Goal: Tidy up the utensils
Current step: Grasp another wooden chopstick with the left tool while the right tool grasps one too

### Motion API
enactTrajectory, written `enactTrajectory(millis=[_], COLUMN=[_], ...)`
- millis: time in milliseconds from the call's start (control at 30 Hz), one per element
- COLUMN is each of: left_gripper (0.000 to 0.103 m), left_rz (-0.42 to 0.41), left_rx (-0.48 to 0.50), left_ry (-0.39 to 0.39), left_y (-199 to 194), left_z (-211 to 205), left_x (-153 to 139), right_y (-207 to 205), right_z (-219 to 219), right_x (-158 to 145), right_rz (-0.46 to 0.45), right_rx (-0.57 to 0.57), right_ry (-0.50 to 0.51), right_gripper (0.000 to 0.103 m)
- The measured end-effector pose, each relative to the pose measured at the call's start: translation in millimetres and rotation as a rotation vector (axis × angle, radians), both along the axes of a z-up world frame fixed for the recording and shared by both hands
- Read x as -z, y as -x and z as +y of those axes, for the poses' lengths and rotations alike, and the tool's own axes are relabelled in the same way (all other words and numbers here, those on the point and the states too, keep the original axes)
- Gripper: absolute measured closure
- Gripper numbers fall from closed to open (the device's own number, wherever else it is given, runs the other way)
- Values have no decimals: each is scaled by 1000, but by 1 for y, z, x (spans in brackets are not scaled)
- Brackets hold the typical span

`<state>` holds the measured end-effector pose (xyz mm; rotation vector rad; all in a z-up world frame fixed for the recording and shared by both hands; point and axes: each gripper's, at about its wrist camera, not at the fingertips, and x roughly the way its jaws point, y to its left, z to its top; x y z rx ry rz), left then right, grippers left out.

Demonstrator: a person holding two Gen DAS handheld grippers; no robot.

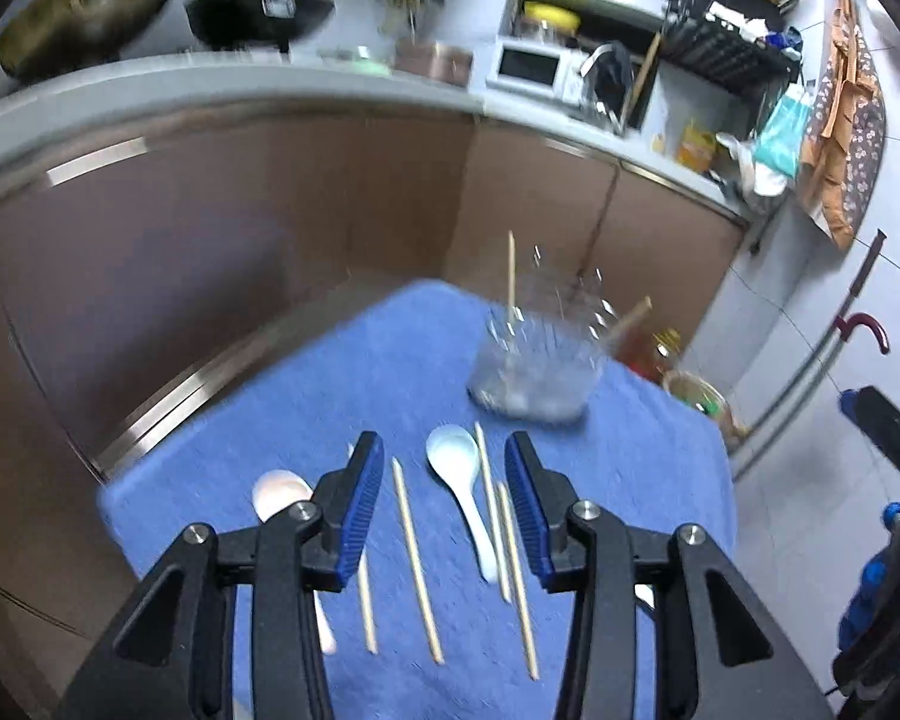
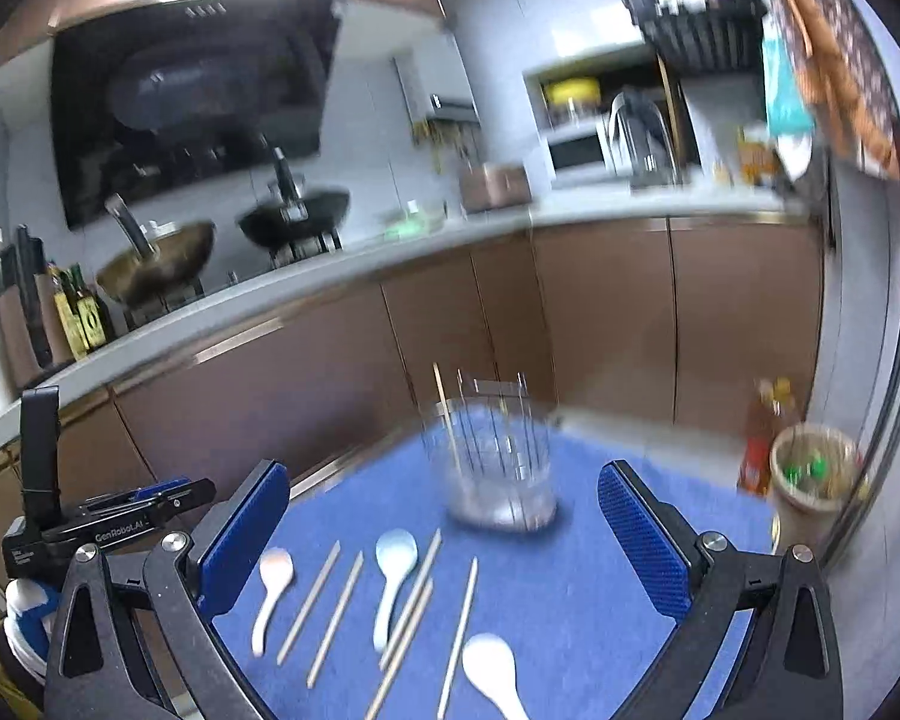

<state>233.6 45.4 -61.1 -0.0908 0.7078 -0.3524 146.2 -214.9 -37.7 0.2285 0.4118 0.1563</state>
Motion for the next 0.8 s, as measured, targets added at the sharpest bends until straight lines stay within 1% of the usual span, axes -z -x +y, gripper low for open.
enactTrajectory(millis=[33,100,133,167,200,233,300,367,400,500,533,567,633,700,800], left_gripper=[63,63,63,63,63,63,63,64,64,64,66,68,75,78,79], left_rz=[27,70,91,123,150,177,233,292,310,366,386,406,434,460,488], left_rx=[4,18,27,42,54,67,92,130,147,191,200,211,221,218,202], left_ry=[4,17,27,43,55,65,83,99,100,100,102,98,87,73,33], left_y=[-4,-10,-13,-17,-20,-24,-30,-37,-39,-47,-52,-56,-64,-71,-83], left_z=[-1,-3,-3,-4,-5,-7,-12,-23,-29,-48,-54,-64,-77,-85,-99], left_x=[7,19,24,32,39,45,59,74,79,93,97,103,112,120,133], right_y=[-2,-9,-14,-18,-23,-26,-34,-43,-47,-59,-63,-66,-73,-76,-78], right_z=[0,0,1,2,2,3,4,7,7,5,5,4,0,-6,-15], right_x=[5,14,19,24,30,35,45,56,61,76,82,88,99,111,121], right_rz=[27,81,108,131,160,181,223,268,285,339,357,374,407,431,450], right_rx=[-8,-33,-44,-52,-61,-67,-81,-95,-100,-110,-111,-112,-112,-110,-107], right_ry=[-4,-14,-22,-27,-31,-31,-34,-39,-43,-51,-51,-51,-51,-64,-73], right_gripper=[3,18,22,30,36,38,45,49,52,56,57,60,63,64,64])
